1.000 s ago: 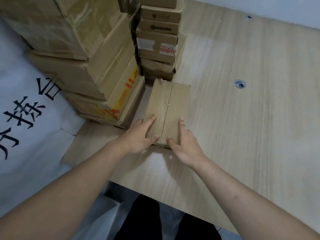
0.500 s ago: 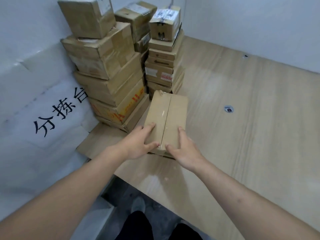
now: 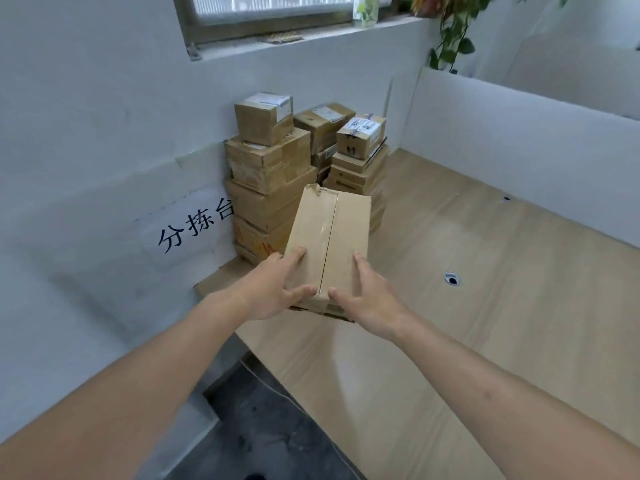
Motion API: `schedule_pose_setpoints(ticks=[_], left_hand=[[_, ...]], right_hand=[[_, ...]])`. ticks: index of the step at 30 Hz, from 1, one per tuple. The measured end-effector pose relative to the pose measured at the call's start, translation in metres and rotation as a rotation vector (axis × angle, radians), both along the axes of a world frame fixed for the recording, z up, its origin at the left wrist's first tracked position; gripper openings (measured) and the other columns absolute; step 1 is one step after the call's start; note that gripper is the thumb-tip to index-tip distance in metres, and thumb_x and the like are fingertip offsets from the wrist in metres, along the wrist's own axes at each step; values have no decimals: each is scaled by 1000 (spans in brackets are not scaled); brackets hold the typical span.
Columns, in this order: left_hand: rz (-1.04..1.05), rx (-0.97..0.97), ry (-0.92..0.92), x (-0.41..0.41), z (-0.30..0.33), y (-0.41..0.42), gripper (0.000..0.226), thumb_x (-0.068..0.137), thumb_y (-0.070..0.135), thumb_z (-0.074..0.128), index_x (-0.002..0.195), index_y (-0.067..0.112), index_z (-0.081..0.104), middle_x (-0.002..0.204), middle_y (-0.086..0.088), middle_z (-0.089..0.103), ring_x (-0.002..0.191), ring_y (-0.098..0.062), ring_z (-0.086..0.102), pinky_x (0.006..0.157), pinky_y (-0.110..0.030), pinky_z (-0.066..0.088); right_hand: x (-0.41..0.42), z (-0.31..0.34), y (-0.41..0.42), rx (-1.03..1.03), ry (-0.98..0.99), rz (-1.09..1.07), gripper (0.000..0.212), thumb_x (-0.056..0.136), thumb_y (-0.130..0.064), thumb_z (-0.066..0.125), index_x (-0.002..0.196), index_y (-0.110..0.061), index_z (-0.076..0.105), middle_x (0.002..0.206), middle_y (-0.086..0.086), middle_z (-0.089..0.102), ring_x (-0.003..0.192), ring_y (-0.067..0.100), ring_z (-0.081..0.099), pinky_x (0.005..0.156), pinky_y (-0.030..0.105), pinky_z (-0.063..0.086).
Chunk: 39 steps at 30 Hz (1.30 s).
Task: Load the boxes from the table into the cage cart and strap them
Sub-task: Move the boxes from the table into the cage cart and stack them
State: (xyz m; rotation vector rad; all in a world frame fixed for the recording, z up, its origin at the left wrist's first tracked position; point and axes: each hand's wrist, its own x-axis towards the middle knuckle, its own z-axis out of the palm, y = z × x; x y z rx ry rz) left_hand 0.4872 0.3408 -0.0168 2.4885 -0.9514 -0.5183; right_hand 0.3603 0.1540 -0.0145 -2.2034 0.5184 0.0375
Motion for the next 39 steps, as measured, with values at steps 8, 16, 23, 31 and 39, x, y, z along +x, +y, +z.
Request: schedule_pose_setpoints(ticks=[8, 16, 23, 31, 39], left_hand=[[60, -41, -105, -22, 32, 55, 90, 92, 70, 58, 161, 34, 12, 139, -6, 48, 123, -25, 54, 105, -44, 50], [149, -107, -112, -51, 42, 135, 94, 94, 64, 59, 166, 31, 8, 151, -8, 41, 123, -23, 52, 104, -33, 46], [255, -85, -103, -83, 44, 188, 94, 95, 64, 59, 166, 31, 8, 147, -7, 41, 125, -22, 51, 108, -37, 45], [487, -55, -99, -131, 22, 218, 92, 93, 65, 60, 165, 36, 9, 142, -7, 44, 124, -25, 52, 108, -42, 45], [813, -44, -72, -218, -4, 229, 92, 92, 68, 61, 162, 41, 8, 139, -6, 46, 121, -25, 54, 106, -41, 46]], right_hand=[[-11, 35, 45, -22, -75, 81, 102, 88, -52, 74, 165, -34, 9, 146, 0, 49, 124, 25, 59, 100, 50, 56], [-20, 44, 116, -105, -121, 153, 100, 92, -48, 74, 166, -29, 10, 149, 3, 46, 132, 20, 48, 112, 37, 43], [-25, 35, 159, -104, -134, 267, 99, 92, -48, 72, 165, -29, 9, 152, 2, 45, 132, 18, 47, 110, 33, 41], [-26, 12, 180, -104, -150, 495, 100, 92, -49, 72, 166, -22, 9, 162, 2, 38, 146, 20, 38, 116, 32, 33], [-46, -10, 195, -35, -124, 785, 96, 93, -45, 72, 165, -22, 13, 161, 0, 39, 147, 17, 36, 107, 20, 29]])
